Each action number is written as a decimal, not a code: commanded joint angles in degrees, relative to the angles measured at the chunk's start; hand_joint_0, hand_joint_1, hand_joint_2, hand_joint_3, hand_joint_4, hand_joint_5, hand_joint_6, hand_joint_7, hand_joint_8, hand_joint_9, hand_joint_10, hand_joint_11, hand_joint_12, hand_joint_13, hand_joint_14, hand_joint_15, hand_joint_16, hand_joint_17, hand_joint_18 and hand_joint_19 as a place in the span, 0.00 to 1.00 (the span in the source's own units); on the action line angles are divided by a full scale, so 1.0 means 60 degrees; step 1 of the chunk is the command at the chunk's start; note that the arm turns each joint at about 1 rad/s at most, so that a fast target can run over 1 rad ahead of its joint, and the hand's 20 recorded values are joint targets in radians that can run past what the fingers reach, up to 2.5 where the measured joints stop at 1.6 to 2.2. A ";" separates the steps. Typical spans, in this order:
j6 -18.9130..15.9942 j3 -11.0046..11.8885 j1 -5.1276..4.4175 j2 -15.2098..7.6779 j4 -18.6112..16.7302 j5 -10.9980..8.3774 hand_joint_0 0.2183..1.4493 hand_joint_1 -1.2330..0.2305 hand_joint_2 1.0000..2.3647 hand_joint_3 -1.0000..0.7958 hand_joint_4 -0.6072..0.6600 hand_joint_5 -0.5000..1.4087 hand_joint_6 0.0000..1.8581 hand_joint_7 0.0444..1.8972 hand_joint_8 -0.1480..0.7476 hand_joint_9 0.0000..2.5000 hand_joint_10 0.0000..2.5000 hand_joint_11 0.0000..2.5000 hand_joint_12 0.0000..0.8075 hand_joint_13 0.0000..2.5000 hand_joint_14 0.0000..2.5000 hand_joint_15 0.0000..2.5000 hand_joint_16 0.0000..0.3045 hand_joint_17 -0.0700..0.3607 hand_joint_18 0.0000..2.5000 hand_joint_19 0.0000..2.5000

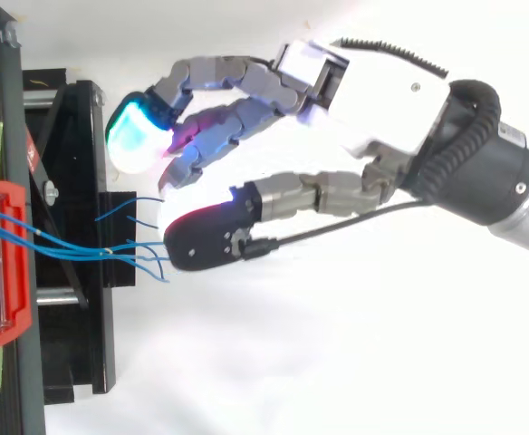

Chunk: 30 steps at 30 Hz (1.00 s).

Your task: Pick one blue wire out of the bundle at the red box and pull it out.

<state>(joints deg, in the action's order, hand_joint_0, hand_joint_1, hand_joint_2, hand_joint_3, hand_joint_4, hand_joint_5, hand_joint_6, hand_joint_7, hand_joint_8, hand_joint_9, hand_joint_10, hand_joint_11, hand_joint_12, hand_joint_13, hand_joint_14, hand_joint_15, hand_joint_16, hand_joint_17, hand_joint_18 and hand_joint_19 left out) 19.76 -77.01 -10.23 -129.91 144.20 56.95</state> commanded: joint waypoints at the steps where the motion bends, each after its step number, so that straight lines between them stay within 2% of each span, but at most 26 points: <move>1: 0.0646 0.0003 -0.0141 -0.0058 -0.0420 -0.0278 0.26 0.43 0.00 0.29 0.80 0.20 0.27 0.47 0.54 0.38 0.00 0.15 0.52 0.29 0.00 0.12 0.19 0.46 0.27 0.17; 4: 0.0661 0.0018 -0.0317 -0.0058 -0.0479 -0.0439 0.26 0.43 0.00 0.29 0.81 0.20 0.27 0.48 0.54 0.38 0.01 0.16 0.52 0.29 0.00 0.12 0.19 0.46 0.27 0.17; 5: 0.0661 0.0033 -0.0332 -0.0058 -0.0479 -0.0468 0.26 0.43 0.00 0.29 0.81 0.20 0.27 0.48 0.53 0.38 0.00 0.16 0.52 0.29 0.00 0.12 0.19 0.46 0.27 0.17; 6: 0.0661 0.0033 -0.0420 -0.0058 -0.0493 -0.0571 0.26 0.43 0.00 0.29 0.80 0.20 0.27 0.48 0.54 0.38 0.00 0.16 0.52 0.29 0.00 0.12 0.19 0.46 0.27 0.17; 13: 0.0661 0.0033 -0.0552 -0.0058 -0.0552 -0.0820 0.26 0.42 0.00 0.29 0.80 0.21 0.27 0.49 0.54 0.38 0.00 0.16 0.52 0.29 0.00 0.12 0.19 0.46 0.27 0.17; 17: 0.0617 0.0077 -0.0625 -0.0248 -0.0625 -0.0864 0.26 0.42 0.00 0.29 0.80 0.21 0.27 0.49 0.54 0.38 0.01 0.16 0.52 0.29 0.00 0.12 0.19 0.46 0.27 0.17; 18: 0.0441 0.0121 -0.0654 -0.0439 -0.0669 -0.0834 0.26 0.42 0.00 0.29 0.80 0.21 0.27 0.49 0.53 0.38 0.00 0.16 0.53 0.29 0.00 0.12 0.19 0.46 0.27 0.17; 25: 0.0280 0.0414 -0.0654 -0.0673 -0.0757 -0.0820 0.26 0.41 0.00 0.29 0.80 0.21 0.27 0.50 0.53 0.38 0.00 0.16 0.52 0.29 0.00 0.12 0.19 0.46 0.27 0.17; 29: 0.0266 0.0619 -0.0669 -0.0966 -0.0757 -0.0805 0.27 0.40 0.00 0.29 0.79 0.21 0.27 0.51 0.53 0.38 0.00 0.16 0.52 0.29 0.00 0.12 0.19 0.46 0.27 0.17; 30: 0.0104 0.0751 -0.0698 -0.1245 -0.0845 -0.0790 0.27 0.40 0.00 0.29 0.80 0.21 0.27 0.51 0.53 0.38 0.00 0.16 0.52 0.29 0.00 0.12 0.19 0.46 0.27 0.17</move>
<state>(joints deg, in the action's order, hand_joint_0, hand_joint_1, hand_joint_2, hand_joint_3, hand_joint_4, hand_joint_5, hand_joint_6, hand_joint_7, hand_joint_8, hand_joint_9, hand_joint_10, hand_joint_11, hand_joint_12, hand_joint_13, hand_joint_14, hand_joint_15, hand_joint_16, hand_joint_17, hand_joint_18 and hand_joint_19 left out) 21.31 -73.77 -14.25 -135.20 139.61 52.08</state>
